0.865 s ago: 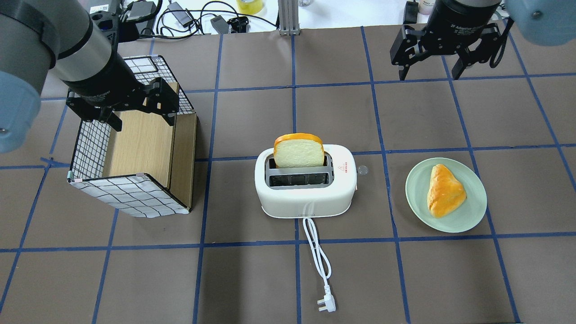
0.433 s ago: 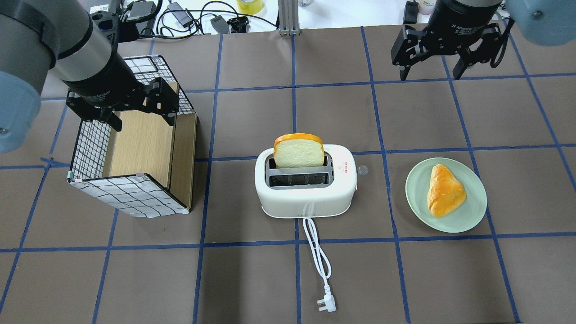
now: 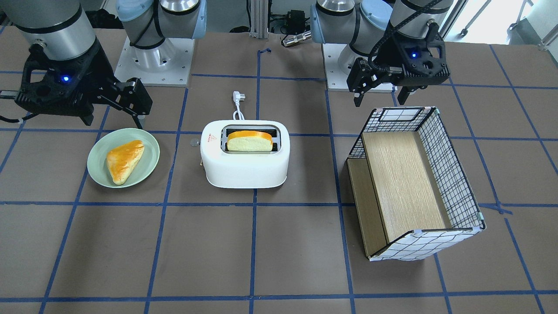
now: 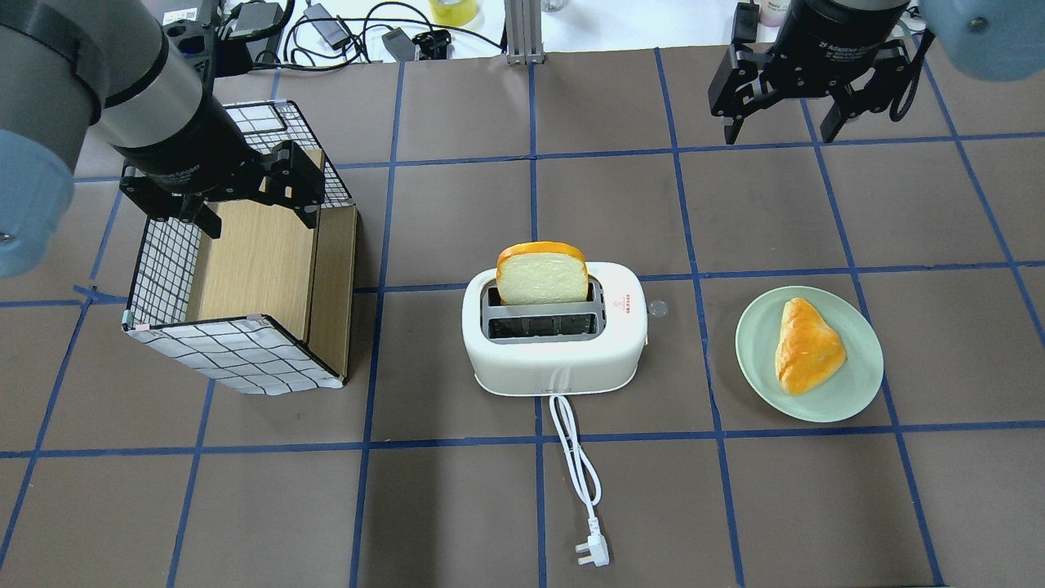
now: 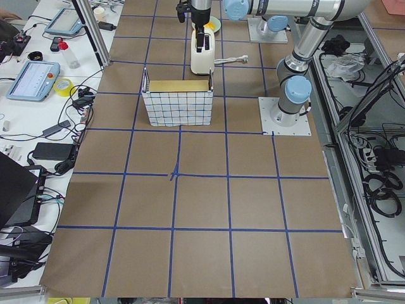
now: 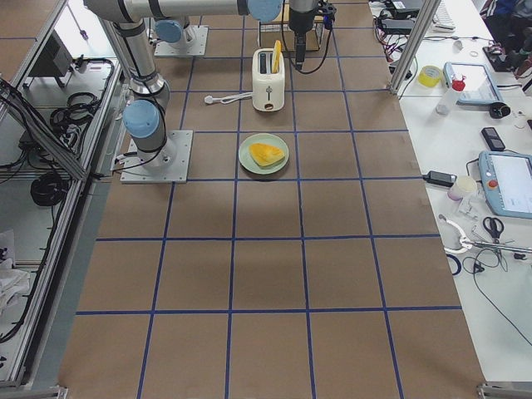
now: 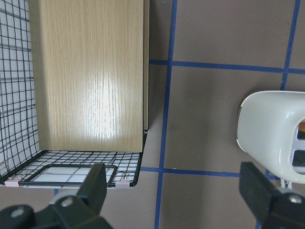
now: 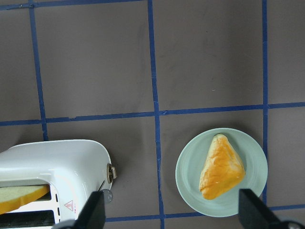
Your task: Press toaster with right arm
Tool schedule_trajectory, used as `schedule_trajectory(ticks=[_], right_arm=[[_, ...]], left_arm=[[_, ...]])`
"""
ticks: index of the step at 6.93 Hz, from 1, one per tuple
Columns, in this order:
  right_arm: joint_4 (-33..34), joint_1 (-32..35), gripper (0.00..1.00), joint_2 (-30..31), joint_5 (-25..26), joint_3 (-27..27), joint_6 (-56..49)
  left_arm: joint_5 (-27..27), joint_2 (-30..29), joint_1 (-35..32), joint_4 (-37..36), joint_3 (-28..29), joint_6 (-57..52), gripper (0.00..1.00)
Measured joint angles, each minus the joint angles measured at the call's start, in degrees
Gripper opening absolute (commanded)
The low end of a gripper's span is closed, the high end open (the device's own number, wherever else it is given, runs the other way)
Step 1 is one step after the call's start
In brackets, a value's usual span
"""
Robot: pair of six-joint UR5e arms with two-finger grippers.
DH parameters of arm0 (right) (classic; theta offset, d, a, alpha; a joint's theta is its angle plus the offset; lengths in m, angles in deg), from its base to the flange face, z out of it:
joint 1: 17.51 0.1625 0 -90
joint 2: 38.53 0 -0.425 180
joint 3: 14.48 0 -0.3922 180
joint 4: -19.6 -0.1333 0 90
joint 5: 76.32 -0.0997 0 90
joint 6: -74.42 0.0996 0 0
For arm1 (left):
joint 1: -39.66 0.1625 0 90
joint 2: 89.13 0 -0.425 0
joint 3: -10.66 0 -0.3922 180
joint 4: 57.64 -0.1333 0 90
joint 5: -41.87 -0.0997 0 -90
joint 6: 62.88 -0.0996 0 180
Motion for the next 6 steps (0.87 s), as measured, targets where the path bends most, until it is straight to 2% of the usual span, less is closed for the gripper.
schedule_trajectory(ticks=[6], right_arm=[[-0.6, -0.4, 1.0, 0.1, 0.0, -0.2, 0.3]], left_arm=[[0.0, 0.0, 0.0, 0.0, 0.0, 0.0, 1.0]])
